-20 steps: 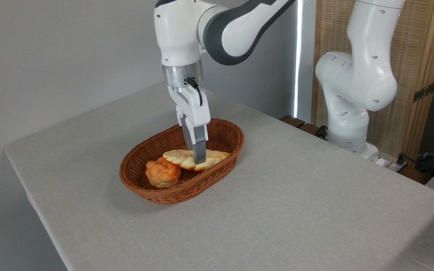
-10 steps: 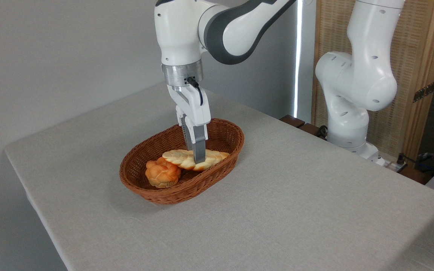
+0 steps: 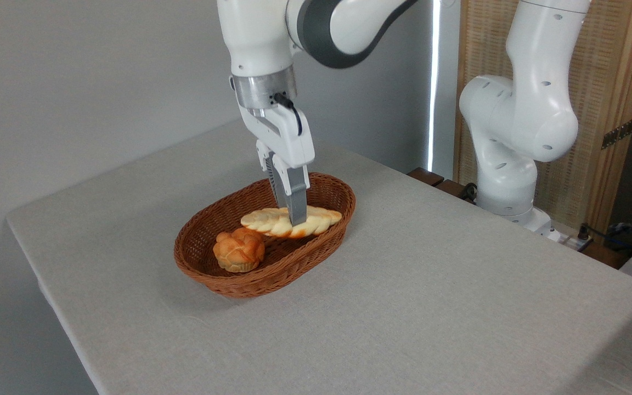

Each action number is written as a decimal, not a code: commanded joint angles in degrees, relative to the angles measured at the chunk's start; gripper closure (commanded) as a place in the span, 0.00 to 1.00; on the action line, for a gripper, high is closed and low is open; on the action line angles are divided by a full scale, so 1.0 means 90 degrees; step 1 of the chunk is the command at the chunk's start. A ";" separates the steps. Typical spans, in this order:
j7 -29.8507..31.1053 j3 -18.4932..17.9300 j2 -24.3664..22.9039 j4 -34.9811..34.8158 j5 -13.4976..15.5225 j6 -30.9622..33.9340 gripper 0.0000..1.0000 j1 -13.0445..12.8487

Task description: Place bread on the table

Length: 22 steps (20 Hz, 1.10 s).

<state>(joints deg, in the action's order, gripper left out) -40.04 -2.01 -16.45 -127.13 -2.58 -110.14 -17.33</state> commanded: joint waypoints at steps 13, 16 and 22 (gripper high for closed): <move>-0.0678 -0.1846 0.0753 0.1938 -0.0104 0.0510 0.50 -0.0067; -0.0669 -0.1846 0.0851 0.1997 -0.0445 0.0510 0.32 -0.0067; -0.0620 -0.1837 0.0920 0.1987 -0.0456 0.0236 0.01 -0.0067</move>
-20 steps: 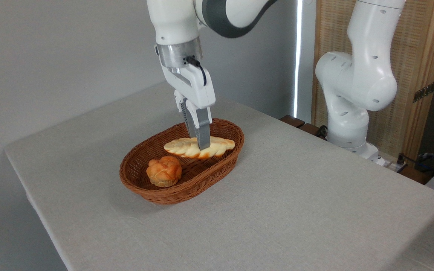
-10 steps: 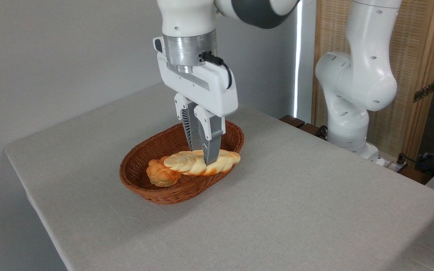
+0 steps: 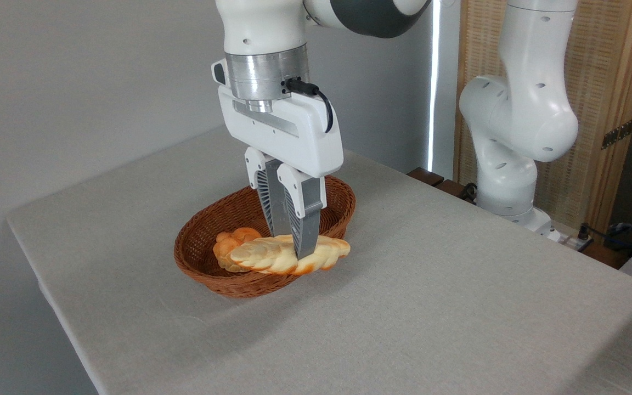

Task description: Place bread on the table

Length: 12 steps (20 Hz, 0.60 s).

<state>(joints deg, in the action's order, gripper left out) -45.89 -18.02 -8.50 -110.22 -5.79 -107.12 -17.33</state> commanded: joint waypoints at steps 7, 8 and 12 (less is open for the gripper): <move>0.0060 -0.0059 0.0036 0.0108 -0.0041 -0.0100 0.00 -0.0077; 0.0060 -0.0049 0.0036 0.0108 -0.0041 -0.0100 0.00 -0.0077; 0.0060 -0.0049 0.0036 0.0108 -0.0041 -0.0100 0.00 -0.0077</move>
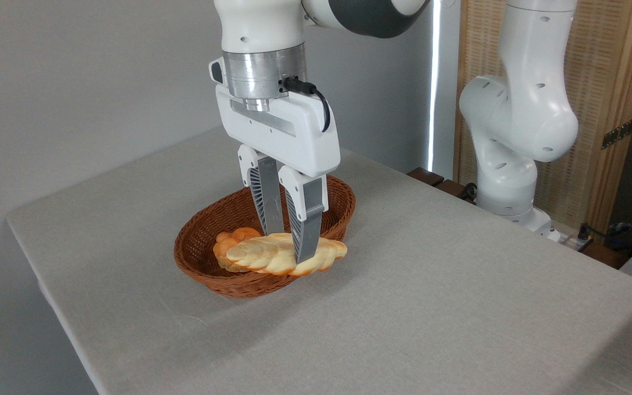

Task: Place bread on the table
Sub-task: 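Lower the roll onto the table beside the basket and release it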

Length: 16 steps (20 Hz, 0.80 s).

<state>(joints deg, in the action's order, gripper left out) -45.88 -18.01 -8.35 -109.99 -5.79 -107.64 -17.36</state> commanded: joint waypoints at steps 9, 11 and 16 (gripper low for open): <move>0.0079 -0.0001 0.0019 0.0082 -0.0021 -0.0003 0.00 -0.0073; 0.0089 0.0009 0.0019 0.0082 -0.0011 0.0007 0.00 -0.0073; 0.0331 0.0019 0.0019 0.0092 0.0134 -0.0003 0.00 -0.0083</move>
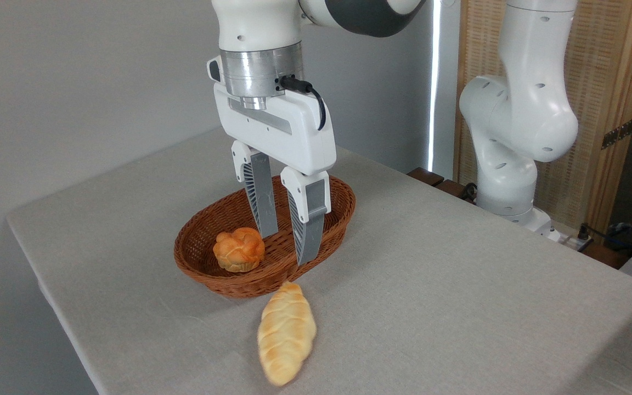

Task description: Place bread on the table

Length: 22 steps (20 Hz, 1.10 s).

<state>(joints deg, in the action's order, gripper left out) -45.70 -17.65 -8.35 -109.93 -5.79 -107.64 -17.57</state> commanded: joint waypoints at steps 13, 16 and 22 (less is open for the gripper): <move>0.1650 0.0867 0.0908 0.1707 0.0760 0.1501 0.00 0.0058; 0.1193 0.0993 0.0869 0.1726 0.0789 0.1511 0.00 0.0417; 0.0714 0.1287 0.0820 0.1736 0.0906 0.1511 0.00 0.0829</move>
<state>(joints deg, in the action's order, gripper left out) -35.92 -6.51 -0.77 -95.30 1.28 -95.67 -10.92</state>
